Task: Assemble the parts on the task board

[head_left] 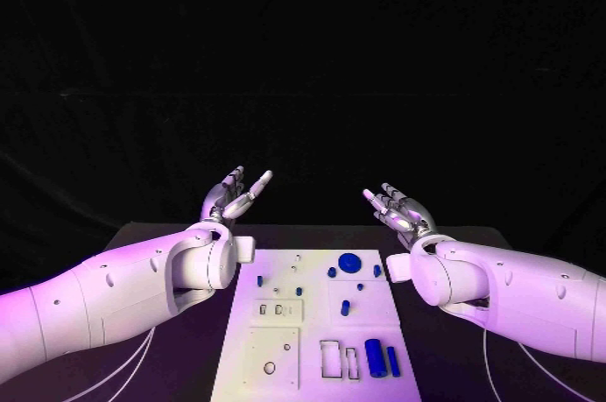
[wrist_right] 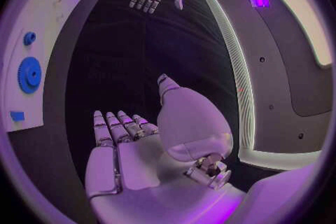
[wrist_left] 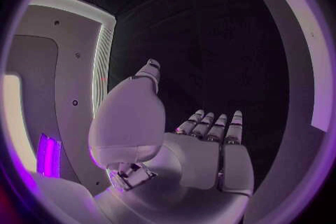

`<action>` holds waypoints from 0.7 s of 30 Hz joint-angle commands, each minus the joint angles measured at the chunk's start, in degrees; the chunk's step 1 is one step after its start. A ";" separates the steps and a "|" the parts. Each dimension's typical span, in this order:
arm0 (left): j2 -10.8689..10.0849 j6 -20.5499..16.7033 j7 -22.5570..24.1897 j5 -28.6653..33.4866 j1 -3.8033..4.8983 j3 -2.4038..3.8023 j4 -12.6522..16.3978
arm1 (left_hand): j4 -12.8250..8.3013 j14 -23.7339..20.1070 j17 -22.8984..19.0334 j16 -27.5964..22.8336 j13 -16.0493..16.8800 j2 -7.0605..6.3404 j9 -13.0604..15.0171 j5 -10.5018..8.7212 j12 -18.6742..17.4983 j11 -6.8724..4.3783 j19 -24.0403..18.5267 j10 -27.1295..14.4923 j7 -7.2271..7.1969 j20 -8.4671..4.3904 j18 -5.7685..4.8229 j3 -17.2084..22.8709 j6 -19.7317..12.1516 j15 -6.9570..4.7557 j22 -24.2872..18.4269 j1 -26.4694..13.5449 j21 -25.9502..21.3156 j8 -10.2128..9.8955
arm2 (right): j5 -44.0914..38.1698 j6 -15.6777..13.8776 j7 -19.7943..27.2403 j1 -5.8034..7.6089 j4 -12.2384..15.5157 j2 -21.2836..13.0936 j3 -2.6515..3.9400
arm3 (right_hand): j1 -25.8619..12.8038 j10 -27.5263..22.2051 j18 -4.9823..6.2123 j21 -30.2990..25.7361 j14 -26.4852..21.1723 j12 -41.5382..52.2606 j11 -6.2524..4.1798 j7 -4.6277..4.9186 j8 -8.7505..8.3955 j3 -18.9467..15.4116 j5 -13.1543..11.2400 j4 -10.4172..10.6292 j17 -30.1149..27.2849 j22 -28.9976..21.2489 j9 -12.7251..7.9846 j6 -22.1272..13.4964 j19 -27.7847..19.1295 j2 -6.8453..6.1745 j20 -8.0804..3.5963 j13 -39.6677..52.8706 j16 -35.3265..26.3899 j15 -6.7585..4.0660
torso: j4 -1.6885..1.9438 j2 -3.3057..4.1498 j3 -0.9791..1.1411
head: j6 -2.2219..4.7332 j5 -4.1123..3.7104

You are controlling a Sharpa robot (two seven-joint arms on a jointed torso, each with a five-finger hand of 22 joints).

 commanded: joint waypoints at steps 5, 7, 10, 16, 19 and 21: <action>0.16 3.88 0.23 0.82 0.11 0.02 -0.05 | 0.79 2.55 0.76 1.15 0.48 0.57 0.67 0.22 0.81 1.77 2.57 2.34 4.84 1.08 2.28 1.47 2.87 2.64 0.67 3.66 1.21 1.11 | -0.62 15.41 -4.55 2.12 -2.77 0.69 -2.03 | 8.05 8.36 1.07 2.67 8.42 1.71 1.17 10.19 2.14 1.11 0.30 -4.06 1.77 1.36 1.50 6.19 6.78 -0.31 0.83 1.03 2.82 1.35 | -0.01 0.00 -0.01 | 0.00 0.00; 0.16 3.88 0.23 0.82 0.11 0.02 -0.05 | 0.78 7.17 1.90 2.81 0.86 0.90 1.19 0.20 1.42 2.69 5.43 4.88 5.73 1.38 2.03 2.08 5.05 3.92 1.31 4.73 2.35 1.80 | -0.64 16.37 -4.84 2.42 -3.14 0.77 -2.35 | 11.10 16.67 1.92 4.42 17.19 3.67 1.26 10.03 4.58 2.47 -1.94 -7.20 3.47 2.19 3.02 12.54 11.70 -1.00 0.72 1.95 5.87 1.00 | -0.01 0.00 -0.01 | 0.00 0.00; 0.16 3.88 0.23 0.82 0.11 0.02 -0.05 | 0.68 33.44 8.18 13.86 3.48 4.47 4.36 -0.19 7.12 6.18 30.22 25.68 8.12 0.83 3.96 5.39 18.26 1.23 6.42 8.06 12.82 6.65 | -0.65 17.01 -5.03 2.63 -3.40 0.83 -2.57 | 13.46 32.07 3.87 8.51 30.96 6.32 0.03 9.73 8.29 4.36 -2.65 -11.49 5.57 3.82 5.21 22.66 24.41 -2.25 0.59 2.79 10.08 -0.92 | -0.01 0.00 -0.01 | 0.00 0.00; -1.70 7.26 0.15 -1.32 0.08 -0.10 -0.86 | -0.39 46.94 11.39 19.54 4.17 5.28 9.09 -0.14 12.29 2.95 42.33 48.28 6.21 -0.56 7.15 9.27 38.09 -2.88 7.23 14.80 17.84 15.05 | -25.60 4.72 -2.76 2.99 -4.78 -0.86 -2.55 | 11.77 50.45 6.84 12.67 47.87 5.04 -3.20 7.29 12.39 14.59 -2.61 -19.43 6.20 4.08 7.32 43.08 42.38 -5.23 -0.32 2.63 12.53 -4.57 | 0.06 0.13 -0.13 | -1.09 -1.36; -2.06 8.45 -0.33 -3.05 0.08 -0.11 -0.71 | -0.49 50.67 12.66 20.50 3.51 4.48 9.32 -0.10 11.56 1.78 46.29 51.82 5.19 -2.05 7.16 10.74 39.69 -4.21 7.10 16.89 18.96 15.73 | -29.48 4.27 -3.61 3.18 -5.06 -1.07 -2.54 | 9.11 54.14 6.92 12.67 51.36 3.37 -3.89 6.46 11.67 20.77 -2.54 -21.96 5.95 3.60 6.78 46.25 45.12 -7.40 -1.27 2.72 11.98 -5.57 | 0.08 0.16 -0.03 | -1.29 -1.45; -2.35 9.26 -0.73 -4.26 0.08 -0.11 -0.45 | -0.39 51.70 13.18 20.47 3.24 4.00 9.35 -0.14 10.96 1.43 47.62 53.26 4.90 -2.65 7.10 11.50 40.28 -4.61 6.90 17.54 19.15 15.87 | -31.96 4.33 -4.37 3.34 -5.15 -1.23 -2.54 | 8.39 55.13 6.88 12.94 52.55 3.08 -4.18 6.19 11.57 22.54 -2.51 -22.64 6.03 3.63 6.69 47.14 46.14 -8.04 -1.66 2.70 11.94 -5.95 | 0.02 0.20 -0.06 | -1.35 -1.48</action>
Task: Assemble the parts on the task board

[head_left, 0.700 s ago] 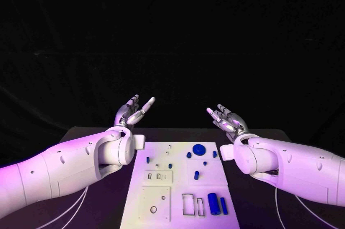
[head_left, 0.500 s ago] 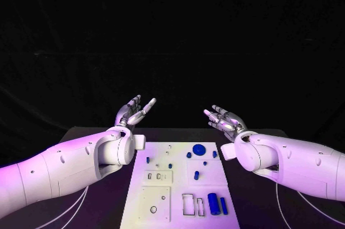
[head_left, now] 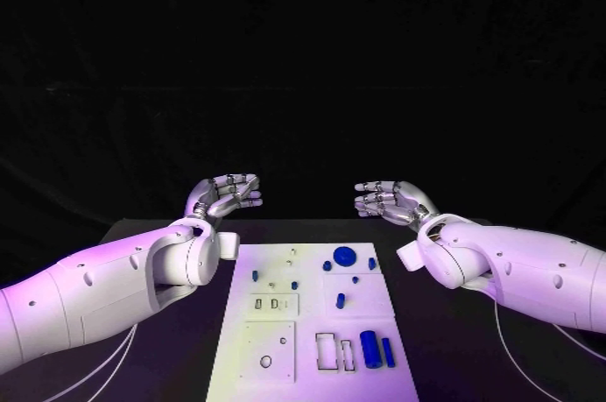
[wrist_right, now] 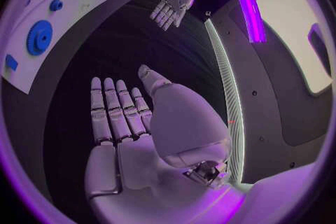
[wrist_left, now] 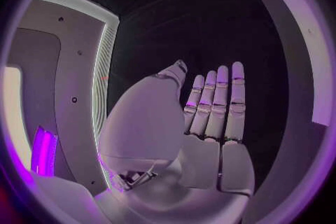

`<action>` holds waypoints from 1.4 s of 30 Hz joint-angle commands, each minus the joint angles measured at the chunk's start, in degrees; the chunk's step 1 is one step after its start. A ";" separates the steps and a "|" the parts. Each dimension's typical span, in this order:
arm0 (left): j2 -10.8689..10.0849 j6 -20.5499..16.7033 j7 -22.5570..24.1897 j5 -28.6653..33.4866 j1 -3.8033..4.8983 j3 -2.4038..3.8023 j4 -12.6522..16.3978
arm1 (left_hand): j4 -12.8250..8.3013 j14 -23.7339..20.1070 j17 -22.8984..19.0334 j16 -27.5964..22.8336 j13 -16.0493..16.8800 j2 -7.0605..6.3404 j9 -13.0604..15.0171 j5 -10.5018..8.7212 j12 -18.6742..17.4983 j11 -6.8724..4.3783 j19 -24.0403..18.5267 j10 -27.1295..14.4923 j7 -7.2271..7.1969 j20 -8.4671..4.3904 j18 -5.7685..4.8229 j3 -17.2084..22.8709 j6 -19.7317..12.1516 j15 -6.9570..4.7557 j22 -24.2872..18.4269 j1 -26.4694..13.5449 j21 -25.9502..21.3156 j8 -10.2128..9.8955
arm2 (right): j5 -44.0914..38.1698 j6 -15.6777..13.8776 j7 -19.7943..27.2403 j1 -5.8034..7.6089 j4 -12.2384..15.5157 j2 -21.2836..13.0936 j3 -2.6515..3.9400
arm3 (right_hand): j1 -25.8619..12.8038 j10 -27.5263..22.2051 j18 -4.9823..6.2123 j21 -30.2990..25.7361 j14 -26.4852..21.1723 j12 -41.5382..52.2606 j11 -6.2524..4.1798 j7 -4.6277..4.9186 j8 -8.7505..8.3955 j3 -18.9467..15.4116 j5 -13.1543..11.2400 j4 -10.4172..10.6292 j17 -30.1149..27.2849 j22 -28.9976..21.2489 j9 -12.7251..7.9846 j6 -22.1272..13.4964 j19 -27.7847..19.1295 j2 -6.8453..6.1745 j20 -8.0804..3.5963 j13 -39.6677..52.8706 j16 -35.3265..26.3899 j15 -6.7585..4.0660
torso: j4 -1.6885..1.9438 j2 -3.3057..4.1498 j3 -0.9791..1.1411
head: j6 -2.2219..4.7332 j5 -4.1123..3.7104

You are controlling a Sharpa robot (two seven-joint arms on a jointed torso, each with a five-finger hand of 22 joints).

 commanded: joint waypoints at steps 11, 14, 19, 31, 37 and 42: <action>-4.17 7.77 -2.20 -7.02 0.20 0.18 5.94 | 0.34 5.14 2.82 1.07 -0.29 -2.23 0.19 -0.15 -2.50 -1.03 5.36 4.88 0.35 -2.08 0.29 1.97 1.97 -1.62 -0.06 0.83 1.89 0.40 | -29.42 3.13 -8.09 2.20 0.02 -0.68 0.04 | -6.24 20.26 1.98 6.84 22.30 -1.59 -4.57 1.50 2.50 14.02 0.59 -7.85 3.63 2.10 1.25 18.12 18.24 -6.85 -4.86 0.48 3.01 -5.70 | -0.11 2.38 -0.16 | 0.06 0.12; -5.41 8.71 -2.53 -7.20 0.30 0.35 7.91 | 0.41 5.93 3.48 1.49 -0.18 -2.61 0.22 -0.15 -2.67 -1.14 5.94 5.64 0.37 -2.27 0.27 1.70 1.97 -1.81 -0.01 0.09 2.20 0.29 | -36.18 4.46 -10.29 2.81 0.39 -0.60 0.04 | -6.52 22.29 1.95 9.40 25.58 -1.55 -5.41 0.85 2.97 13.13 1.42 -7.92 5.53 3.50 1.83 19.48 20.40 -7.42 -6.11 0.60 4.44 -6.93 | -0.11 3.05 -0.30 | 0.20 0.23; -7.41 9.56 -3.06 -7.35 0.52 0.83 11.48 | 0.40 6.46 4.31 2.06 -0.13 -2.96 0.28 -0.16 -2.96 -1.11 6.38 5.94 0.50 -2.40 0.24 1.27 1.94 -1.91 0.03 -0.76 2.49 0.17 | -48.77 5.92 -14.74 3.90 1.35 -0.09 0.05 | -6.56 25.43 2.04 16.09 33.32 -1.42 -6.99 -0.39 3.66 11.20 2.81 -8.08 10.49 7.27 2.95 21.66 25.66 -8.20 -8.71 0.97 9.52 -9.58 | 0.03 4.45 -0.58 | 0.80 0.26; -9.69 9.66 -3.86 -7.34 2.23 1.19 16.45 | 0.39 6.69 5.71 3.13 -0.16 -2.93 0.40 -0.16 -3.81 -0.95 6.82 5.08 0.60 -2.50 0.18 0.61 1.90 -1.91 0.11 -1.78 2.93 0.06 | -67.25 7.78 -22.38 5.06 4.22 1.49 0.07 | -10.02 23.84 -0.76 45.32 42.52 -1.63 -7.76 -0.80 1.85 15.68 4.27 -5.64 46.71 35.99 6.60 20.68 36.66 -11.38 -10.81 1.46 48.66 -11.15 | 0.62 7.56 -1.18 | 1.56 0.17; -10.26 9.45 -4.03 -7.11 2.90 1.21 17.42 | 0.38 6.56 6.11 3.39 -0.18 -2.89 0.43 -0.16 -4.13 -0.84 6.84 4.59 0.69 -2.49 0.16 0.39 1.81 -1.85 0.11 -1.97 3.01 -0.01 | -69.86 8.89 -23.66 5.12 5.20 2.05 0.07 | -10.19 21.39 -2.47 56.00 43.07 -1.83 -7.04 -0.35 1.13 16.82 3.96 -4.53 57.79 49.97 7.87 19.41 39.19 -12.50 -10.10 1.20 60.25 -10.47 | 0.70 8.49 -1.40 | 1.54 0.20; -10.54 9.35 -4.14 -6.93 3.30 1.22 17.94 | 0.38 6.47 6.33 3.54 -0.18 -2.87 0.43 -0.16 -4.29 -0.77 6.84 4.36 0.78 -2.47 0.15 0.26 1.72 -1.81 0.11 -2.08 3.05 -0.06 | -71.62 9.99 -24.69 5.14 5.93 2.56 0.07 | -10.28 19.38 -2.81 58.63 42.99 -1.86 -6.60 -0.12 0.75 16.69 3.75 -3.90 60.26 53.32 8.50 18.79 39.33 -13.20 -9.61 1.08 63.16 -10.05 | 0.82 9.36 -1.65 | 1.64 -0.04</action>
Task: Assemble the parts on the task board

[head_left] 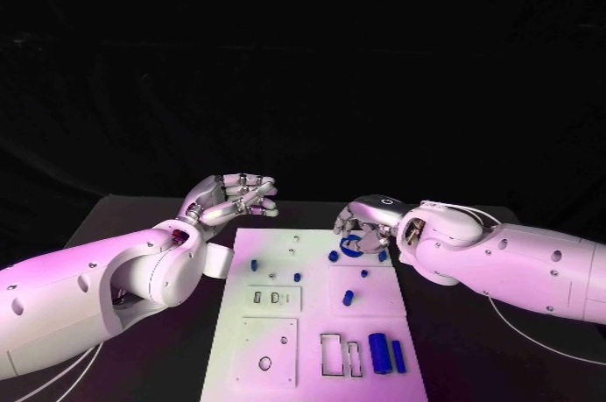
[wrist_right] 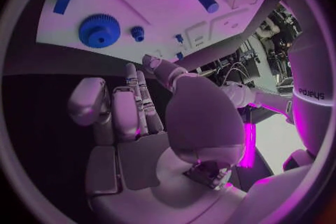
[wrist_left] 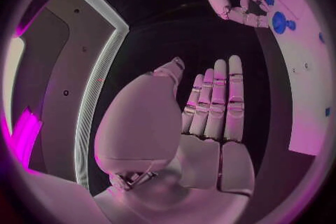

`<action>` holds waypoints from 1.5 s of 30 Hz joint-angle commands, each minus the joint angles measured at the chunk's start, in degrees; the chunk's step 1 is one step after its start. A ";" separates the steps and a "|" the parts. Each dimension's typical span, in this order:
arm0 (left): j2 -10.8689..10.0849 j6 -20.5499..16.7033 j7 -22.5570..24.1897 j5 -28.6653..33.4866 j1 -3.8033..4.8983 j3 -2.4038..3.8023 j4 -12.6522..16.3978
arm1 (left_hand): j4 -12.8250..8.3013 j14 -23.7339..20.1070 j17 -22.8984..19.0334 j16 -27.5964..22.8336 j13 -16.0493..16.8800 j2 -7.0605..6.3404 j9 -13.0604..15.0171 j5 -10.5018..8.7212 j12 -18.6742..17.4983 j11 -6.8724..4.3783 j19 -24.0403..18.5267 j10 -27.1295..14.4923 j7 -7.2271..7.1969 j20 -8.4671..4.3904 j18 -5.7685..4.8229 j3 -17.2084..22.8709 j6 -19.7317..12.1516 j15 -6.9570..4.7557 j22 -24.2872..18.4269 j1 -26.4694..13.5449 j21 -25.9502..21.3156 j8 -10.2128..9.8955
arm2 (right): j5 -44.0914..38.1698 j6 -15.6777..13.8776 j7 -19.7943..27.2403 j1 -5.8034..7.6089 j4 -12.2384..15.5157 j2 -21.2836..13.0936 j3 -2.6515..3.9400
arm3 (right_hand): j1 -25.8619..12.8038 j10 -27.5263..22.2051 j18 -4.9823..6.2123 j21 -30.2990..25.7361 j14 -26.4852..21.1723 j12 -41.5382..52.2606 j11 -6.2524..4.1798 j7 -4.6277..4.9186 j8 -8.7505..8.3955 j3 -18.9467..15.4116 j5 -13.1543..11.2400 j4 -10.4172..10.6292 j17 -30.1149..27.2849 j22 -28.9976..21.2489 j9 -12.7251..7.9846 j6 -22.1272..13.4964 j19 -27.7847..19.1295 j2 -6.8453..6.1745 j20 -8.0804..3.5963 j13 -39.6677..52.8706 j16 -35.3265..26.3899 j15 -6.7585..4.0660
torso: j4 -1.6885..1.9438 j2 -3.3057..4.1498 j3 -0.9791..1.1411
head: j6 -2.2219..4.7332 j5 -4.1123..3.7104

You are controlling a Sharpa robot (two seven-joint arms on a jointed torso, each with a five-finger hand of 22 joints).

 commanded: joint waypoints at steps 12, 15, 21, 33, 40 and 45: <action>-0.35 0.96 -0.18 0.34 0.42 0.15 0.96 | -0.03 0.01 0.35 0.47 0.01 0.09 0.07 -0.15 -0.43 0.13 0.27 -0.76 0.51 0.08 0.16 -0.60 0.15 0.15 0.05 -0.92 0.44 -0.41 | -6.35 3.41 -3.40 -0.37 0.03 1.59 -0.02 | 0.21 -2.01 -1.10 1.92 2.42 -0.34 0.36 0.22 -0.57 -0.66 -0.43 0.96 2.04 2.39 0.73 -0.70 0.09 -0.72 0.51 -0.02 2.48 0.72 | 0.40 2.16 -0.62 | 0.18 -0.31; -0.37 0.97 -0.24 0.35 0.47 0.19 1.03 | -0.03 -0.02 0.40 0.50 0.01 0.09 0.07 -0.15 -0.46 0.15 0.27 -0.80 0.55 0.09 0.16 -0.63 0.14 0.16 0.05 -0.96 0.45 -0.42 | -6.56 3.65 -3.51 -0.49 -0.11 1.96 -0.02 | 0.33 -2.45 -1.07 2.00 2.39 -0.34 0.46 0.30 -0.54 -0.75 -0.44 1.06 2.22 2.45 0.88 -0.60 -0.05 -0.67 0.61 -0.01 2.76 0.81 | 0.50 2.43 -0.67 | 0.19 -0.24; -0.39 0.98 -0.34 0.36 0.52 0.24 1.09 | -0.02 -0.08 0.52 0.57 0.01 0.10 0.07 -0.15 -0.52 0.21 0.26 -0.90 0.65 0.10 0.15 -0.72 0.08 0.20 0.05 -1.04 0.46 -0.46 | -6.79 4.27 -3.63 -0.79 -0.18 2.27 -0.03 | 0.60 -2.69 -1.03 2.12 2.43 -0.23 0.48 0.28 -0.29 -0.74 -0.42 1.22 2.78 2.54 1.19 -0.09 -0.21 -0.36 0.74 0.07 3.35 0.88 | 0.55 2.76 -0.75 | 0.09 -0.11; -0.32 1.02 -0.48 0.38 0.53 0.27 0.79 | -0.03 -0.12 0.60 0.62 0.02 0.12 0.07 -0.15 -0.55 0.26 0.26 -0.95 0.71 0.11 0.15 -0.78 0.03 0.22 0.04 -1.08 0.47 -0.49 | -7.02 5.17 -3.87 -1.02 -0.27 2.33 -0.04 | 0.81 -2.37 -1.10 2.67 2.45 -0.05 0.38 0.13 0.08 -0.73 -0.49 1.45 3.23 3.31 1.59 0.59 -0.12 -0.06 0.80 0.28 3.94 0.84 | 0.51 3.48 -0.77 | 0.50 -0.03; -0.37 1.08 -0.58 0.51 0.53 0.27 0.69 | -0.03 -0.12 0.60 0.62 0.02 0.12 0.07 -0.15 -0.55 0.26 0.26 -0.95 0.71 0.11 0.15 -0.78 0.03 0.22 0.04 -1.08 0.47 -0.49 | -7.32 5.05 -4.01 -1.07 -0.38 2.36 -0.04 | 1.00 -1.71 -1.15 3.11 2.47 0.12 0.21 -0.06 0.33 -0.53 -0.53 1.70 3.59 3.94 1.90 1.04 -0.03 0.29 0.75 0.52 4.40 0.75 | 0.43 3.94 -0.77 | 0.92 0.05; -0.38 1.16 -0.67 0.60 0.53 0.27 0.70 | -0.03 -0.12 0.60 0.62 0.02 0.12 0.07 -0.15 -0.55 0.26 0.26 -0.95 0.71 0.11 0.15 -0.78 0.03 0.22 0.04 -1.08 0.47 -0.49 | -7.39 3.97 -4.20 -1.13 -0.46 2.42 -0.04 | 1.78 0.35 -1.29 4.08 2.42 0.51 -0.33 -0.56 1.08 0.88 -3.68 2.73 3.98 5.35 2.92 2.10 0.10 2.25 0.47 1.09 5.24 0.34 | 0.46 4.17 -0.73 | 0.91 0.13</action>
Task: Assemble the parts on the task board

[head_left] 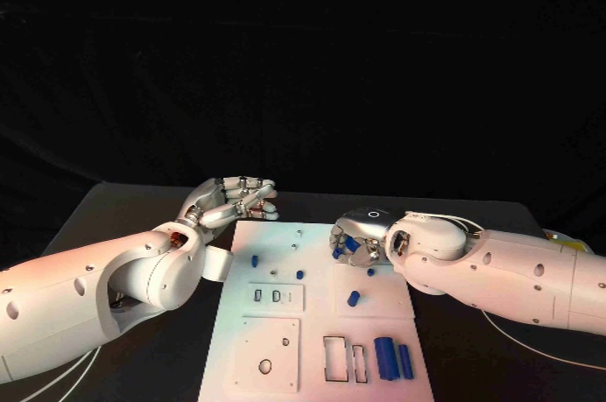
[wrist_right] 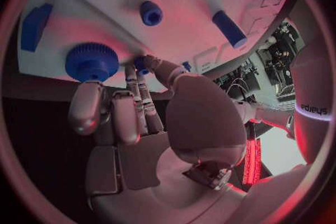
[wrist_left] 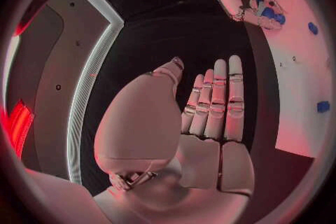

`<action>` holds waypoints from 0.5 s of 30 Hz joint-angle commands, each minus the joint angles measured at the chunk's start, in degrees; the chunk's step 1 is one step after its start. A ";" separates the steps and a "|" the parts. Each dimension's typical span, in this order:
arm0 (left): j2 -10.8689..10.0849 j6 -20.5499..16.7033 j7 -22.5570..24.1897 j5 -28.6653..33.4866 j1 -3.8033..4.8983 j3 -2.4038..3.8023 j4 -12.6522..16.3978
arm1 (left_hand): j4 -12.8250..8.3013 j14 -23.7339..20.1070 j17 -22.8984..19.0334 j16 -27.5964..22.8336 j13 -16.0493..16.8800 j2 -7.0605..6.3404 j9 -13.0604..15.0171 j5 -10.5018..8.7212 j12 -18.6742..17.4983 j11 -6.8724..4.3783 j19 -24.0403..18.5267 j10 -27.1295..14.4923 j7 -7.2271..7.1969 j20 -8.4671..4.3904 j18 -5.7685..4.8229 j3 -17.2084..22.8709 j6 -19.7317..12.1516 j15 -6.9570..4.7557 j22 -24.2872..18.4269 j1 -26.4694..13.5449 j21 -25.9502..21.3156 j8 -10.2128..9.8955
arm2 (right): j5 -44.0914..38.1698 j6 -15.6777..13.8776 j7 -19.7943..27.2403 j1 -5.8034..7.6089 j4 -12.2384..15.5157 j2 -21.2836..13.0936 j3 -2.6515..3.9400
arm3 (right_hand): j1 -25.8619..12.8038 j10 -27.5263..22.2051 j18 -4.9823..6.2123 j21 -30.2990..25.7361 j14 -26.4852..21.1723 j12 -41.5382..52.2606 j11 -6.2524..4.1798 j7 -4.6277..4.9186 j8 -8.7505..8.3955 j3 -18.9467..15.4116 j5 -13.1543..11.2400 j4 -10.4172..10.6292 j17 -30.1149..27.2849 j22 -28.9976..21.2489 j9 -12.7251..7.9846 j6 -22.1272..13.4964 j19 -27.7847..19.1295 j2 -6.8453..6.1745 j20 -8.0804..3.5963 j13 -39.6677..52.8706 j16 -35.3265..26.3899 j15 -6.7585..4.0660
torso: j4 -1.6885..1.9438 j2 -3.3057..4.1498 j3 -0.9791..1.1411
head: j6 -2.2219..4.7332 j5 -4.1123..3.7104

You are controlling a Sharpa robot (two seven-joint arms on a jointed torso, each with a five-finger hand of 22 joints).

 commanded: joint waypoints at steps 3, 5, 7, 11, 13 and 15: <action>0.03 1.13 0.13 0.43 0.12 0.06 0.08 | 0.10 -0.16 0.16 0.46 0.04 0.18 0.06 -0.15 -0.34 0.10 0.26 -0.41 0.77 0.13 0.15 -0.38 0.00 0.24 0.06 -0.69 0.28 -0.23 | -1.08 -0.68 -0.75 -0.26 -0.16 0.09 -0.17 | 0.83 1.49 -0.73 0.87 2.46 0.70 -0.51 -0.38 0.89 1.26 -1.75 0.51 0.39 1.26 0.87 1.38 0.30 2.03 -0.15 0.33 0.75 -0.30 | -0.01 0.42 0.02 | 0.07 0.04; 0.01 1.15 0.11 0.47 0.12 0.06 0.09 | 0.11 -0.17 0.18 0.47 0.05 0.21 0.06 -0.16 -0.35 0.11 0.26 -0.42 0.79 0.13 0.15 -0.39 -0.01 0.25 0.06 -0.70 0.28 -0.23 | -1.09 -1.44 -0.75 -0.29 -0.14 0.10 -0.17 | 0.90 2.04 -0.75 1.03 2.46 0.85 -0.71 -0.60 1.27 1.54 -2.17 0.84 0.43 1.51 1.22 1.83 0.33 2.58 -0.28 0.43 0.89 -0.44 | -0.02 0.46 0.02 | 0.02 0.06; 0.00 1.16 0.08 0.49 0.12 0.06 0.08 | 0.11 -0.17 0.18 0.47 0.05 0.21 0.06 -0.16 -0.35 0.11 0.26 -0.42 0.79 0.13 0.15 -0.39 -0.01 0.25 0.06 -0.70 0.28 -0.23 | -1.09 -2.21 -0.76 -0.31 -0.11 0.10 -0.17 | 0.89 2.49 -0.80 1.23 2.46 0.97 -0.88 -0.80 1.61 1.65 -2.43 1.10 0.46 1.84 1.54 2.18 0.41 2.86 -0.39 0.51 0.99 -0.56 | -0.05 0.54 0.02 | 0.08 0.12; -0.02 1.20 0.01 0.51 0.12 0.06 0.04 | 0.11 -0.17 0.18 0.47 0.05 0.21 0.06 -0.16 -0.35 0.11 0.26 -0.42 0.79 0.13 0.15 -0.39 -0.01 0.25 0.06 -0.70 0.28 -0.23 | -1.08 -3.86 -0.94 -0.34 0.09 0.00 -0.17 | 0.71 3.07 -0.80 1.31 2.45 1.05 -1.11 -1.08 2.13 1.72 -2.45 1.59 0.43 1.98 2.07 2.58 0.38 3.13 -0.57 0.60 1.11 -0.75 | -0.11 0.58 0.03 | 0.17 0.16; -0.03 1.21 -0.04 0.52 0.12 0.06 -0.01 | 0.12 -0.20 0.24 0.51 0.05 0.29 0.07 -0.16 -0.36 0.13 0.25 -0.43 0.81 0.14 0.14 -0.39 -0.02 0.27 0.06 -0.72 0.29 -0.24 | -1.08 -4.53 -1.08 -0.34 0.34 -0.13 -0.17 | 0.71 3.07 -0.80 1.31 2.45 1.05 -1.11 -1.08 2.13 1.72 -2.45 1.59 0.43 1.98 2.07 2.58 0.38 3.13 -0.57 0.60 1.11 -0.75 | -0.13 0.60 0.02 | 0.27 0.18; -0.04 1.21 -0.08 0.52 0.12 0.06 -0.10 | 0.12 -0.20 0.24 0.51 0.05 0.29 0.07 -0.16 -0.36 0.13 0.25 -0.43 0.81 0.14 0.14 -0.39 -0.02 0.27 0.06 -0.72 0.29 -0.24 | -1.07 -5.29 -1.31 -0.35 0.82 -0.38 -0.16 | 0.64 3.14 -0.81 1.36 2.43 1.04 -1.15 -1.12 2.23 1.67 -2.43 1.65 0.37 2.06 2.18 2.63 0.39 3.03 -0.60 0.61 1.11 -0.78 | -0.15 0.65 0.03 | 0.38 0.23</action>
